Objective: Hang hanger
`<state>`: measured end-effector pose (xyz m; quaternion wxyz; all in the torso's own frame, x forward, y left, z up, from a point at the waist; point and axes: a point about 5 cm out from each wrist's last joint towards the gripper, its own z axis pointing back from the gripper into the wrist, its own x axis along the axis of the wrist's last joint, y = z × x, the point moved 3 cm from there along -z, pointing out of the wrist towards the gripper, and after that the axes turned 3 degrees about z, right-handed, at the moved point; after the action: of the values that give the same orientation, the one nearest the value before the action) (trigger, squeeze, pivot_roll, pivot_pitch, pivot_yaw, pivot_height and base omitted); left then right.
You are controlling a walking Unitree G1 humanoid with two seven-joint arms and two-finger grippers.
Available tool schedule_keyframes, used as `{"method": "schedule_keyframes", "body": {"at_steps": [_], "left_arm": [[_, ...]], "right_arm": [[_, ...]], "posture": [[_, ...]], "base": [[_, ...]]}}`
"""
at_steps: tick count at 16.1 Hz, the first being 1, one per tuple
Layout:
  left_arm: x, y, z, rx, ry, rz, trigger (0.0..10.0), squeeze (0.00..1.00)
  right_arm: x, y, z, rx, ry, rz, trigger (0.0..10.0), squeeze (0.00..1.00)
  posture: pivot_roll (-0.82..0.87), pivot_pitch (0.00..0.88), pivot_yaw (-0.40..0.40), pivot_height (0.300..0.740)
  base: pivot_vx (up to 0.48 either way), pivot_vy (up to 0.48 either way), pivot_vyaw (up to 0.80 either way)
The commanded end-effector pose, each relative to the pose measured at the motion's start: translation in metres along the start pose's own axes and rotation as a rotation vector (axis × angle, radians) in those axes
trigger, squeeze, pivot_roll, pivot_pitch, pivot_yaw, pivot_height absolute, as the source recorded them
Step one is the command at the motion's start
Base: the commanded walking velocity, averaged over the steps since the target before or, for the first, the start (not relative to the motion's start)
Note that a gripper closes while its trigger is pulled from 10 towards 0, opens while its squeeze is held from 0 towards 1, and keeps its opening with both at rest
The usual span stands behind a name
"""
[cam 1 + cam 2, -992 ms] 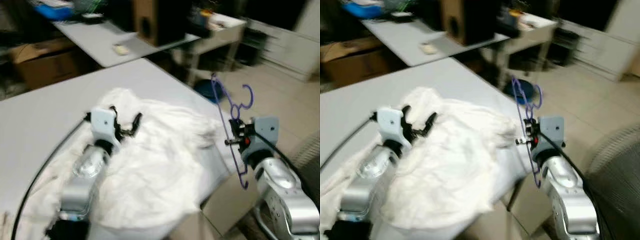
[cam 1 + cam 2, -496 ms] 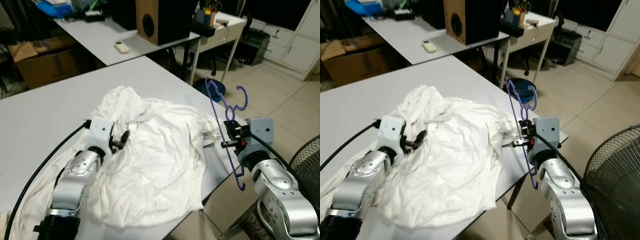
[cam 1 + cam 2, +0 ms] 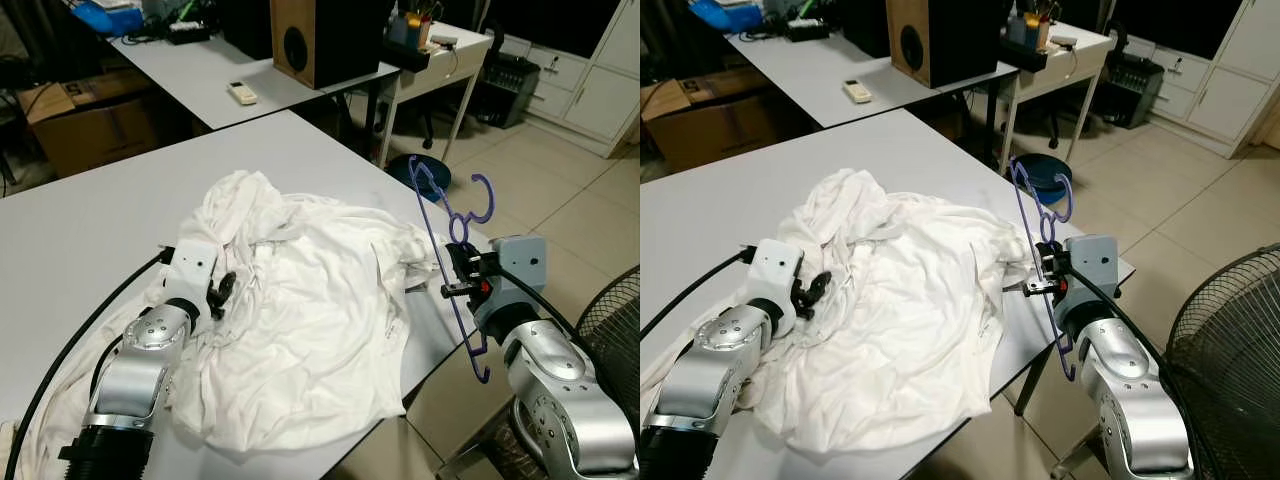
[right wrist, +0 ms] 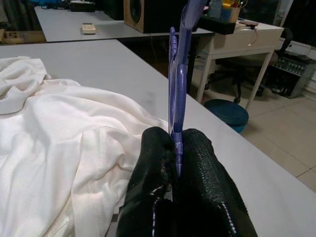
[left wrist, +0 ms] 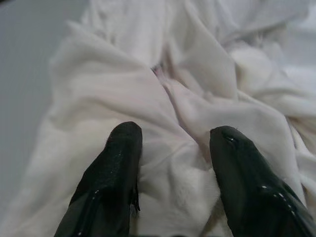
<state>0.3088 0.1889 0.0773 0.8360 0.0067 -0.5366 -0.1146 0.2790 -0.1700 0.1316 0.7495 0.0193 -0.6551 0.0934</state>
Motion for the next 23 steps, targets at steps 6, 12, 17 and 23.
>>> {"method": "schedule_keyframes", "body": {"at_steps": [6, 12, 17, 23], "left_arm": [[-0.008, 0.005, 0.000, 0.024, 0.068, -0.022, 0.0, 0.00], [-0.006, 0.003, 0.000, 0.007, 0.052, -0.003, 0.0, 0.00], [0.038, 0.019, 0.006, -0.071, -0.148, -0.023, 0.0, 0.00], [0.155, 0.063, 0.036, -0.253, -0.583, -0.006, 0.0, 0.00]], "right_arm": [[0.003, 0.004, -0.001, 0.018, -0.008, 0.006, 10.0, 0.00], [0.002, 0.003, -0.001, 0.015, -0.009, 0.010, 10.0, 0.00], [0.006, -0.002, -0.002, 0.007, -0.034, 0.014, 10.0, 0.00], [0.024, -0.021, -0.007, 0.003, -0.118, -0.004, 10.0, 0.00]], "posture": [[-0.10, 0.000, 0.000, 0.740], [-0.10, 0.000, 0.003, 0.740], [-0.09, 0.000, 0.000, 0.740], [-0.07, 0.000, -0.006, 0.740]], "base": [[0.000, 0.000, 0.00], [0.000, 0.000, 0.00], [0.000, 0.000, 0.00], [0.000, 0.000, 0.00]]}}
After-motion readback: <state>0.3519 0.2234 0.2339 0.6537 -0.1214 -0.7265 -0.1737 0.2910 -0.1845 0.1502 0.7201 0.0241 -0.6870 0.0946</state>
